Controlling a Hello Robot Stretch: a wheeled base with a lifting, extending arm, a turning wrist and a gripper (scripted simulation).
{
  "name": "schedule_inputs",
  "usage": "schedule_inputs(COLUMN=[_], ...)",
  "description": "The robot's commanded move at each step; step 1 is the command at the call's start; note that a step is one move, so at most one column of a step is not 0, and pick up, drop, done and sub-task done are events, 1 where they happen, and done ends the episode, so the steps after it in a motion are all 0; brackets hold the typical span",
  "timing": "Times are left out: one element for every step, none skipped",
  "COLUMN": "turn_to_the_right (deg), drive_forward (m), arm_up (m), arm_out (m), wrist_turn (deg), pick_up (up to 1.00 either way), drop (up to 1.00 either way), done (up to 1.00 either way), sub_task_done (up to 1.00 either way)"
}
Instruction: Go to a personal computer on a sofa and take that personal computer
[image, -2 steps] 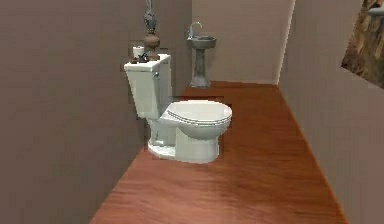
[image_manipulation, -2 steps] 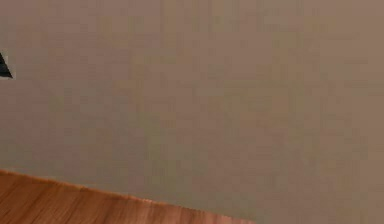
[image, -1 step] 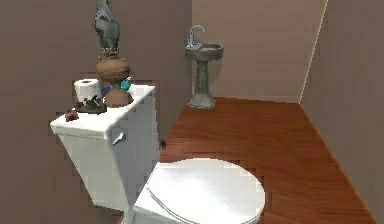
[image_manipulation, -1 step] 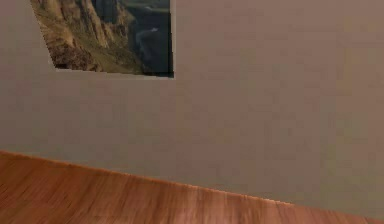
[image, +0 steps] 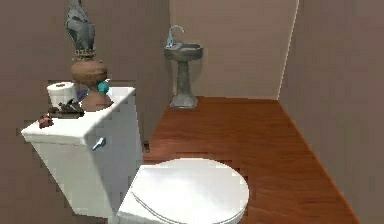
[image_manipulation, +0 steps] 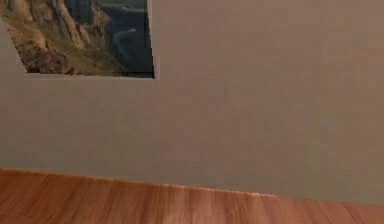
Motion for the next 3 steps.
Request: schedule_inputs(turn_to_the_right=[0.0, 45.0, 45.0], drive_forward=[0.2, 0.0, 0.0], arm_up=[0.0, 0.0, 0.0], arm_out=[0.0, 0.0, 0.0], wrist_turn=[0.0, 0.0, 0.0], pick_up=[0.0, 0.0, 0.0], drop=[0.0, 0.0, 0.0], done=[0.0, 0.0, 0.0], sub_task_done=[0.0, 0.0, 0.0])
